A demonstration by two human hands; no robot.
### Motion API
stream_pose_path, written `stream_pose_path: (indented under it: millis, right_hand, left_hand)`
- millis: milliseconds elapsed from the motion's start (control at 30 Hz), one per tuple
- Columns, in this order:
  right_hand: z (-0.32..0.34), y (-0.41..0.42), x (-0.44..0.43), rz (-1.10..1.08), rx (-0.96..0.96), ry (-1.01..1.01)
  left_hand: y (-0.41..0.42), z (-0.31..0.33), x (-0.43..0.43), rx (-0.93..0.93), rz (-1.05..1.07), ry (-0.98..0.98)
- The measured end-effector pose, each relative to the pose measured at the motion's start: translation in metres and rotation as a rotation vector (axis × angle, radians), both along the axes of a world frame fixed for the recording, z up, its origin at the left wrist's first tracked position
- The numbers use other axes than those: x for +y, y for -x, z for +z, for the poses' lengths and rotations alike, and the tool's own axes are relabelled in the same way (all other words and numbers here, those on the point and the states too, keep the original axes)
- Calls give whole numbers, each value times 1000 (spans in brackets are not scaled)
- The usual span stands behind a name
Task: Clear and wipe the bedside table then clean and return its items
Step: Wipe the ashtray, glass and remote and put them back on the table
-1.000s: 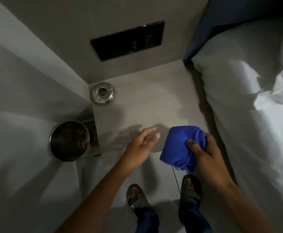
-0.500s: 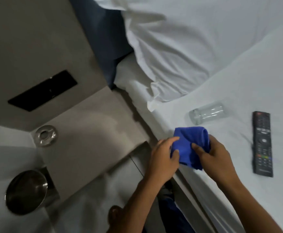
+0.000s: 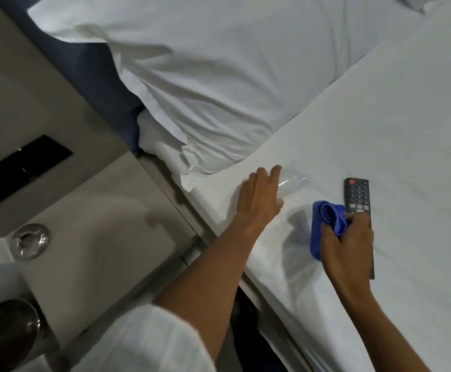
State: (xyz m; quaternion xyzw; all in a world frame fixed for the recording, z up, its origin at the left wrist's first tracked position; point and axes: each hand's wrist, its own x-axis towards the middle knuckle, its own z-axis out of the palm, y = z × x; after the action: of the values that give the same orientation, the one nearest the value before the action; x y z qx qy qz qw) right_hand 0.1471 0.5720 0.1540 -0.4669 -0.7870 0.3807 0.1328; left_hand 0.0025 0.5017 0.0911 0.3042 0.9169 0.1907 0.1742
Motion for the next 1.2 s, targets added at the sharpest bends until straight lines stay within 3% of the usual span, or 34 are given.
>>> stream_pose_path:
  millis: [100, 200, 333, 567, 667, 767, 900, 1033, 1133, 1200]
  right_hand:
    - [4, 11, -5, 36, 85, 69]
    - [0, 32, -33, 140, 106, 291]
    - [2, 55, -89, 248, 200, 642]
    - [9, 48, -196, 673, 95, 756]
    - [7, 41, -229, 564, -8, 920]
    - [11, 48, -268, 402, -53, 1155]
    - [23, 64, -304, 359, -24, 1289]
    - [22, 73, -333, 385, -27, 1194]
    - [23, 82, -353, 385, -20, 1134]
    - [23, 95, -358, 377, 1, 1077]
  left_hand:
    - [-12, 12, -30, -357, 340, -219]
    - [-31, 31, -80, -771, 678, -495]
    - [-60, 49, -149, -1044, 895, -771]
    - [-79, 60, -270, -756, 1308, -950]
    - [-80, 65, -309, -673, 1428, -1101]
    - [-81, 71, -343, -591, 1403, -1192]
    - [-78, 82, -379, -486, 1358, -1136]
    - [-64, 90, -416, -522, 1384, -1154]
    - [-50, 95, -440, -464, 1335, -967]
    - [-43, 99, -455, -467, 1187, -753]
